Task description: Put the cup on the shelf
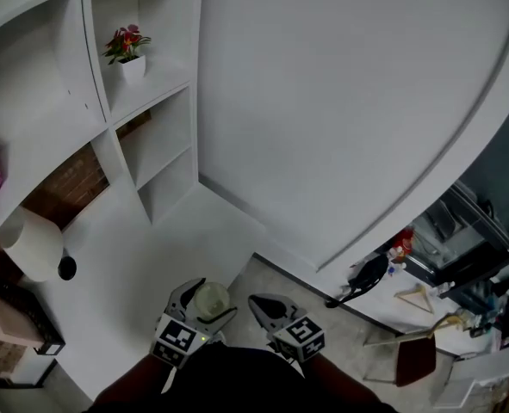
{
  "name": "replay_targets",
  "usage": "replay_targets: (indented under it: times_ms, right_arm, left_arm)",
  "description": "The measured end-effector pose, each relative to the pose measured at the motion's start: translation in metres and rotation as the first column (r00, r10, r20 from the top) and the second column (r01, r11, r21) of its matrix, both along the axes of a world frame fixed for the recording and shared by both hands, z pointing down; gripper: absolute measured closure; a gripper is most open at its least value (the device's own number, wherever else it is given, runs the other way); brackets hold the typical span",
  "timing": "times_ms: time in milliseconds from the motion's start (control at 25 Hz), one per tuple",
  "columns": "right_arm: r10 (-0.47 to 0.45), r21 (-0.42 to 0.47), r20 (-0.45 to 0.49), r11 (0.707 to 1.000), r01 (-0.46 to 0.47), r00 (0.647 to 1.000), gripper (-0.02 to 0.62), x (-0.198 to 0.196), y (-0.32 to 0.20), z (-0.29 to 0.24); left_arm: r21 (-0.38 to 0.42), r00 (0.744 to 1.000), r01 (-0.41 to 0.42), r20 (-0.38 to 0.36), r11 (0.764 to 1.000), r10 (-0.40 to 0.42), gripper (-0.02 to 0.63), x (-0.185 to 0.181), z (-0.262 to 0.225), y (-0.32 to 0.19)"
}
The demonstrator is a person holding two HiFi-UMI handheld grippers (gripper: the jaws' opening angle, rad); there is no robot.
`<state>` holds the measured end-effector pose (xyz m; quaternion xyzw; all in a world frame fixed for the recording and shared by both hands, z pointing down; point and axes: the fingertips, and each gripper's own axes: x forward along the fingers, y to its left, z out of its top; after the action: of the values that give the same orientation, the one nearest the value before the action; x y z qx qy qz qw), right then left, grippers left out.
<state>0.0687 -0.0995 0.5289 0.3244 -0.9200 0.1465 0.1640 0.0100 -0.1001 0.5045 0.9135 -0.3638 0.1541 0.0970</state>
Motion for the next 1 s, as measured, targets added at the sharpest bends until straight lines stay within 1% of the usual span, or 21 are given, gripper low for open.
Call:
replay_targets:
  times_ms: [240,480,640,800,880,1000]
  right_arm:
    - [-0.019,0.002,0.012,1.000,0.019,1.000,0.591,-0.019,-0.052,0.014]
    - [-0.047,0.000,0.019,0.999,0.047,0.999,0.591,-0.035,-0.082,0.014]
    - [-0.063,0.026,0.045,0.998,0.062,0.997,0.591,-0.042,-0.103,0.008]
    - [-0.123,0.052,0.071,0.991,0.120,0.990,0.591,-0.053,-0.128,0.005]
    - [-0.155,0.051,0.086,0.987,0.151,0.984,0.591,-0.060,-0.145,0.002]
    - [-0.222,0.062,0.077,0.974,0.217,0.972,0.591,-0.067,-0.170,-0.003]
  left_arm:
    - [-0.005,0.999,0.054,0.006,0.999,-0.054,0.213,-0.028,0.013,-0.044]
    - [-0.060,0.993,0.116,0.000,0.991,-0.117,0.213,-0.048,0.016,-0.062]
    - [-0.070,0.987,0.160,0.014,0.985,-0.159,0.213,-0.056,0.021,-0.076]
    - [-0.041,0.975,0.216,0.055,0.976,-0.213,0.213,-0.067,0.021,-0.099]
    - [-0.031,0.965,0.258,0.054,0.966,-0.256,0.213,-0.072,0.021,-0.113]
    - [-0.020,0.947,0.319,0.050,0.948,-0.317,0.213,-0.077,0.016,-0.134]
